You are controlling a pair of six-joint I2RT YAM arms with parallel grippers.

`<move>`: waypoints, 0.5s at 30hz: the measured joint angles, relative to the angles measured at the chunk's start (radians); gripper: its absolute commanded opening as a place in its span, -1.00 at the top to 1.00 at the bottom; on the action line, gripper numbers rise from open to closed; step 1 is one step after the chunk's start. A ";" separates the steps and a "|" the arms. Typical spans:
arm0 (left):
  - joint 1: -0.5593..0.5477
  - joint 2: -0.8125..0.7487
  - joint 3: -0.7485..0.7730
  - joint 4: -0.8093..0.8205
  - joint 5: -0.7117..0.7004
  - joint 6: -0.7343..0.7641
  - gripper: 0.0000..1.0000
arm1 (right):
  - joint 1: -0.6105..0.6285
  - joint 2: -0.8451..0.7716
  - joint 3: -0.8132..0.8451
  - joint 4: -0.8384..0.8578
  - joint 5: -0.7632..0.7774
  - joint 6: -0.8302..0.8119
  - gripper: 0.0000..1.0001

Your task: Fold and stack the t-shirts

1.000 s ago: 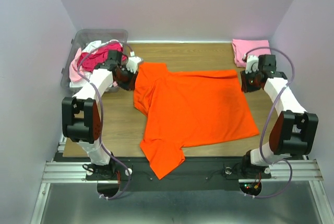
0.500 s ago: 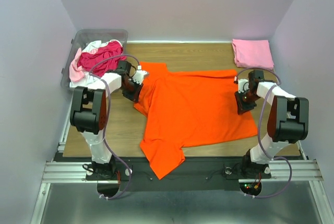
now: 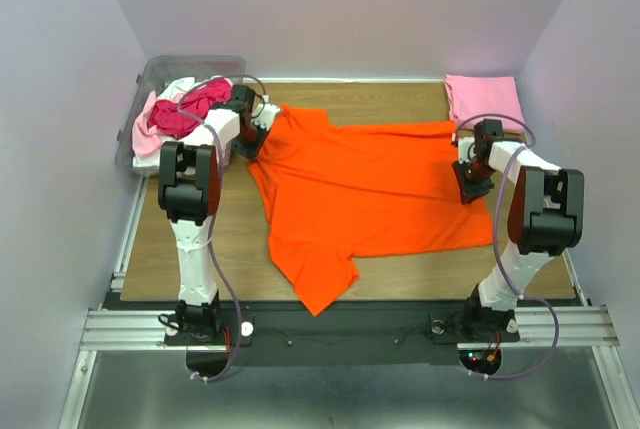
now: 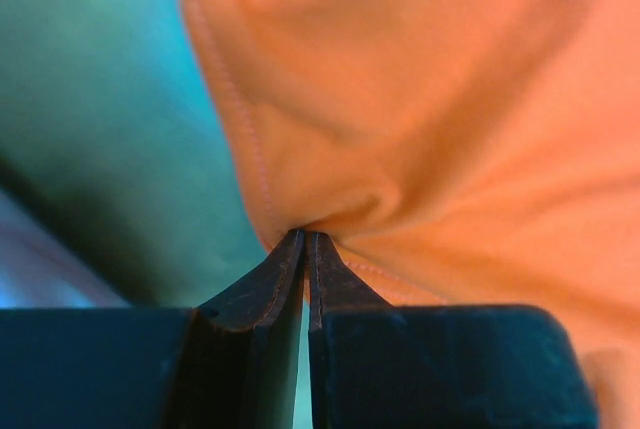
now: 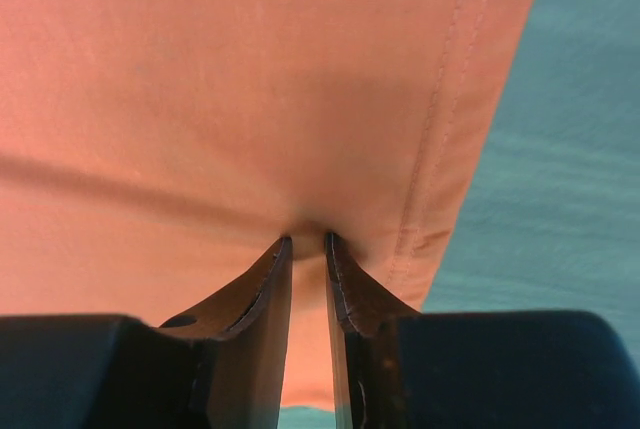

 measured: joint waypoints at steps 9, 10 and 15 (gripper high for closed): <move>-0.001 0.143 0.273 -0.055 0.010 0.046 0.17 | 0.000 0.037 0.060 0.029 -0.085 0.020 0.31; 0.001 0.129 0.267 -0.061 0.031 0.055 0.17 | 0.000 0.023 0.050 0.027 -0.107 0.020 0.30; 0.009 -0.139 0.042 -0.092 0.159 0.115 0.24 | 0.000 -0.090 0.033 -0.006 -0.174 0.023 0.30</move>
